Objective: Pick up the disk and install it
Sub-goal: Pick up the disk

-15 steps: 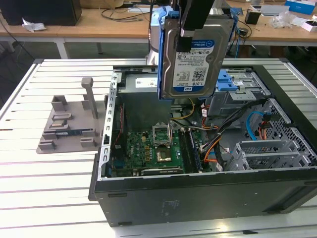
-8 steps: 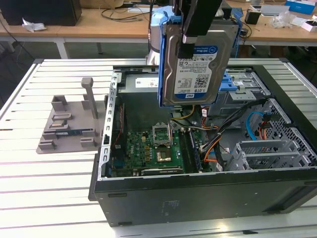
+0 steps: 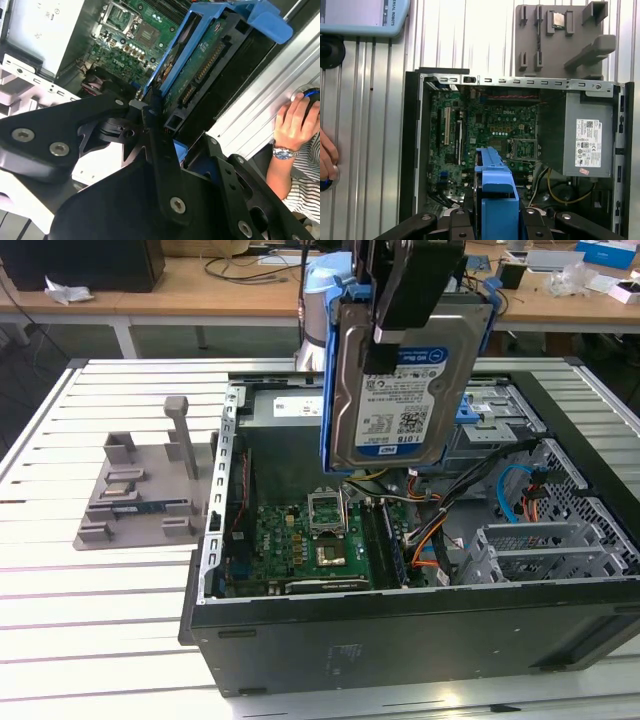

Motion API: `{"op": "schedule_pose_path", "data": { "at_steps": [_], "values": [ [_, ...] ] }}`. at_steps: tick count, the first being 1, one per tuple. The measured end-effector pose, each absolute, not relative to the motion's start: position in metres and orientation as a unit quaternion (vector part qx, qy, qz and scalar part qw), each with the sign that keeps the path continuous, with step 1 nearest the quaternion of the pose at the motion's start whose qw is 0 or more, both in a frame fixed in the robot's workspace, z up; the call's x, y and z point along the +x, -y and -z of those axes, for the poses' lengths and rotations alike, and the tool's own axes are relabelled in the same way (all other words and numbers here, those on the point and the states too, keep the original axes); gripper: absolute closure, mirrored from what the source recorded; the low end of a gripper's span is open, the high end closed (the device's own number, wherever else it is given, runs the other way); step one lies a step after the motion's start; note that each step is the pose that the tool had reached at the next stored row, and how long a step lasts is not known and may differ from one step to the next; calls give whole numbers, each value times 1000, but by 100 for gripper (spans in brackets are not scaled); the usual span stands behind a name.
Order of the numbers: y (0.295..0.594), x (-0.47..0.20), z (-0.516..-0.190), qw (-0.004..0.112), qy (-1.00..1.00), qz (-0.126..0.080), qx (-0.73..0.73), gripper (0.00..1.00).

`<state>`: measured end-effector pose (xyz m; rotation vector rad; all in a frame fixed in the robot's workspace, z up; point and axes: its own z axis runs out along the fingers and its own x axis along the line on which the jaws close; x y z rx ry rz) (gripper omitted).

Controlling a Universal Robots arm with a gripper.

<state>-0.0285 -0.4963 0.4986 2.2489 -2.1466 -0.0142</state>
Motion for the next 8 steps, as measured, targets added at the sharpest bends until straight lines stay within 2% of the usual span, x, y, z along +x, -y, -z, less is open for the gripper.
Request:
{"op": "schedule_pose_path", "data": {
  "at_steps": [8],
  "values": [
    [513, -28, -498, 17, 690, 4, 723, 63]
  ]
}}
